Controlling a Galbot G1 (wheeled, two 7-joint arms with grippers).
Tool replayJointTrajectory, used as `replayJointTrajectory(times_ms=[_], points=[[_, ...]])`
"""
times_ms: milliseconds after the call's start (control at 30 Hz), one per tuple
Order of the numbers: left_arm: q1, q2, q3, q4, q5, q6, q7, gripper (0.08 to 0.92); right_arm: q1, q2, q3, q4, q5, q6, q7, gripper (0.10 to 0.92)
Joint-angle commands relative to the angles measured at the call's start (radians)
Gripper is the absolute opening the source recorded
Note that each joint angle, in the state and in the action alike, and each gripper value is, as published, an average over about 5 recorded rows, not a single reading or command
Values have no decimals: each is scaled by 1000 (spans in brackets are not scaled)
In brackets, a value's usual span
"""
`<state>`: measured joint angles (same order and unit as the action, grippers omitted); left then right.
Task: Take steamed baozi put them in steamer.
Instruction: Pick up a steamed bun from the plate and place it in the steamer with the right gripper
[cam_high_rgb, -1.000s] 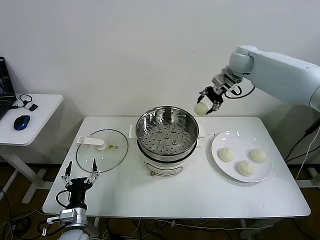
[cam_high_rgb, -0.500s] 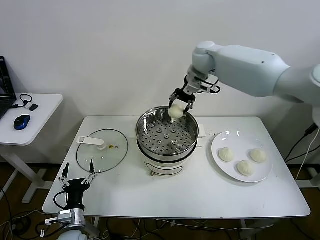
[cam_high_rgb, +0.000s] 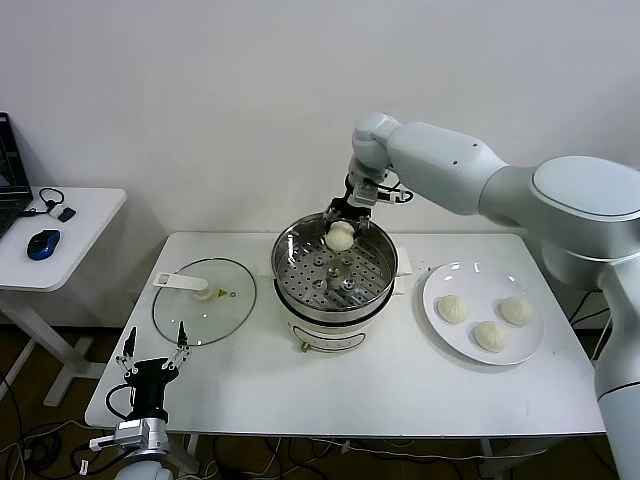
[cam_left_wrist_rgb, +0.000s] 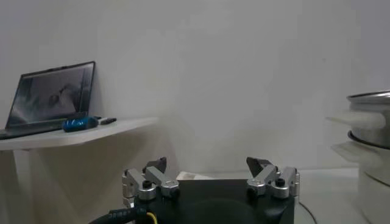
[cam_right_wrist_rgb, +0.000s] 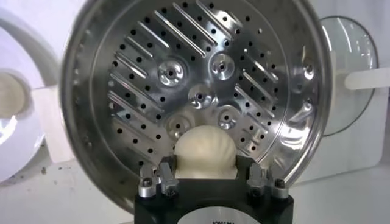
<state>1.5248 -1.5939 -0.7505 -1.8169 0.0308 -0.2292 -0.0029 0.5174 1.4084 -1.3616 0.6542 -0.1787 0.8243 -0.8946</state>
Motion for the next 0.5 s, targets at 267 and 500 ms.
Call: replayJointTrajectory(times_ms=[267,500], points=[[-1,3,-3,3,-1,-4,0,823,-120,96,158,-205,-143,48,40,645],[-1,3,-1,1,1,-5,-1,823,-116,95,158,-200,-134,48,26,659]])
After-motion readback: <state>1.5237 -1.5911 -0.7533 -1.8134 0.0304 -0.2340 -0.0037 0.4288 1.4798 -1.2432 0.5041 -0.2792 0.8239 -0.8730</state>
